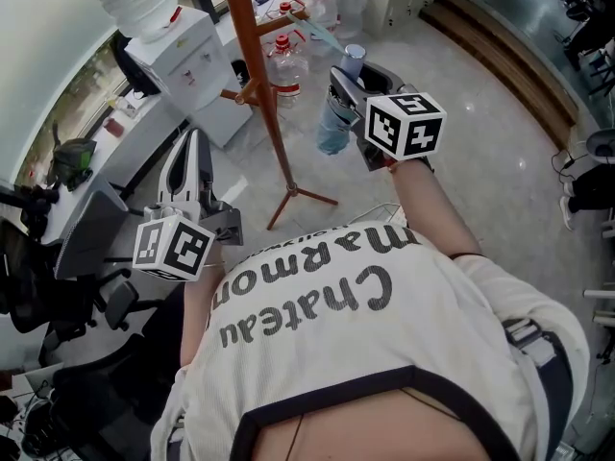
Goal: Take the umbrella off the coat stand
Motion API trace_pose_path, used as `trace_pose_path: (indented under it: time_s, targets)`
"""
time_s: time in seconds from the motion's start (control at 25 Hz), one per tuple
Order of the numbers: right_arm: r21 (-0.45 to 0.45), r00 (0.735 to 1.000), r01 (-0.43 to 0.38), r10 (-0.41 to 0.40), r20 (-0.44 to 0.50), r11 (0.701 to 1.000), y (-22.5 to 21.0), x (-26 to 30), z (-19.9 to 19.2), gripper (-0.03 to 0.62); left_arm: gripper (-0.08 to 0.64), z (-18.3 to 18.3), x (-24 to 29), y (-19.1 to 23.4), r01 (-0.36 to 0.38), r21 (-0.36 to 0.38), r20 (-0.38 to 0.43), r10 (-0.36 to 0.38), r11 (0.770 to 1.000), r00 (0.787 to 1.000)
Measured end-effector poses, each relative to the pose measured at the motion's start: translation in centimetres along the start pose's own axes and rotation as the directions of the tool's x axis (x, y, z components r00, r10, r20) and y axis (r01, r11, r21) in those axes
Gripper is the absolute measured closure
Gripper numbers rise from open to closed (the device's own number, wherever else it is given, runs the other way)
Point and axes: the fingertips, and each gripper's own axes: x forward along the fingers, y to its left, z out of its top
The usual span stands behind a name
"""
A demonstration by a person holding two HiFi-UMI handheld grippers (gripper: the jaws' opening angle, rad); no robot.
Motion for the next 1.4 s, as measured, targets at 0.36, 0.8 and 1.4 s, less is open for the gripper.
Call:
trace_pose_path:
  time_s: [0.36, 0.8, 1.4]
  targets:
    - [0.001, 1.000, 0.018, -0.018, 0.009, 1.000, -0.5, -0.5, 0.3, 0.420, 0.549, -0.1, 0.2, -0.2, 0.011, -0.002, -0.002, -0.011, 1.000, 1.000]
    - [-0.001, 0.999, 0.030, -0.030, 0.016, 1.000, -0.7, -1.1, 0.8, 0.420, 0.549, 0.0, 0.3, -0.6, 0.024, -0.003, -0.007, -0.024, 1.000, 1.000]
    - [0.001, 0.997, 0.058, -0.058, 0.051, 0.998, -0.8, -2.4, 1.5, 0.420, 0.549, 0.0, -0.4, -0.8, 0.043, 0.002, -0.012, -0.043, 0.999, 0.999]
